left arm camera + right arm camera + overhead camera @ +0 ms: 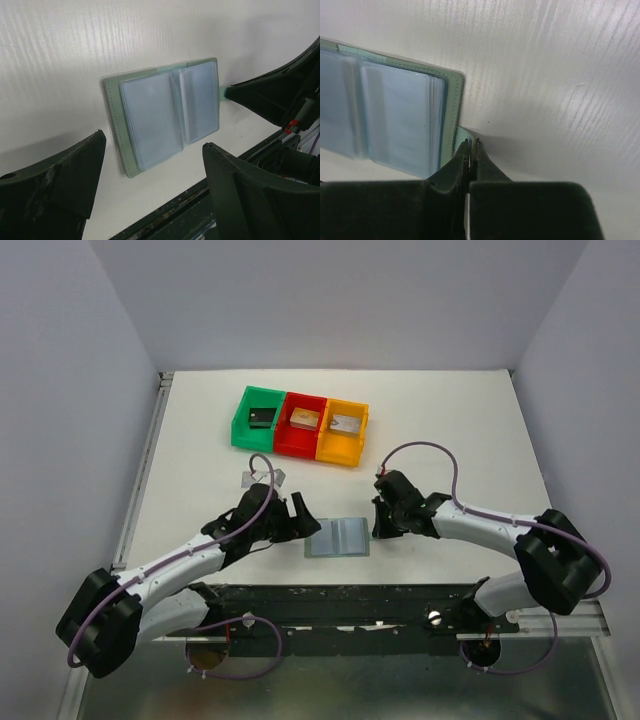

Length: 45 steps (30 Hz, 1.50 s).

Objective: Take the credit cards out of the card holder
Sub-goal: Remove the credit card from the card holder.

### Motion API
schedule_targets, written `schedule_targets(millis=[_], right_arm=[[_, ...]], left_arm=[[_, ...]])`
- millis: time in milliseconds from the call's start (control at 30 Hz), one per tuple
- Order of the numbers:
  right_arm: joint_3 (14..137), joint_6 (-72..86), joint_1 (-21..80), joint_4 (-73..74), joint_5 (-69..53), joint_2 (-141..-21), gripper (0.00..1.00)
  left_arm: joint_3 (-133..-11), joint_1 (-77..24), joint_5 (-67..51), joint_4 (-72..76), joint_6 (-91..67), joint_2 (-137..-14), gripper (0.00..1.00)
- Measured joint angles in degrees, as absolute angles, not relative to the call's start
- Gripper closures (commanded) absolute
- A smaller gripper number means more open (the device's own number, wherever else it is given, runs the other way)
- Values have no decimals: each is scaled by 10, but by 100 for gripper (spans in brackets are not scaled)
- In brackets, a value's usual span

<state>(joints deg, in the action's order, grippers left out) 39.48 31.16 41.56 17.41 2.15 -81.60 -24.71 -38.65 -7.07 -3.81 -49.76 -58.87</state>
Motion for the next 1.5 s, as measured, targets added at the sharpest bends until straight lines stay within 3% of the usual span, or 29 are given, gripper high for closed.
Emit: schedule_targets(millis=[333, 800, 1500], right_arm=[[395, 267, 415, 172, -27, -722, 100], [392, 241, 415, 156, -130, -685, 100], [392, 235, 415, 149, -149, -684, 100]], left_arm=[[-309, -406, -117, -2, -461, -704, 25], [-393, -448, -145, 10, -427, -826, 21], [-407, -462, -153, 10, -416, -851, 19]])
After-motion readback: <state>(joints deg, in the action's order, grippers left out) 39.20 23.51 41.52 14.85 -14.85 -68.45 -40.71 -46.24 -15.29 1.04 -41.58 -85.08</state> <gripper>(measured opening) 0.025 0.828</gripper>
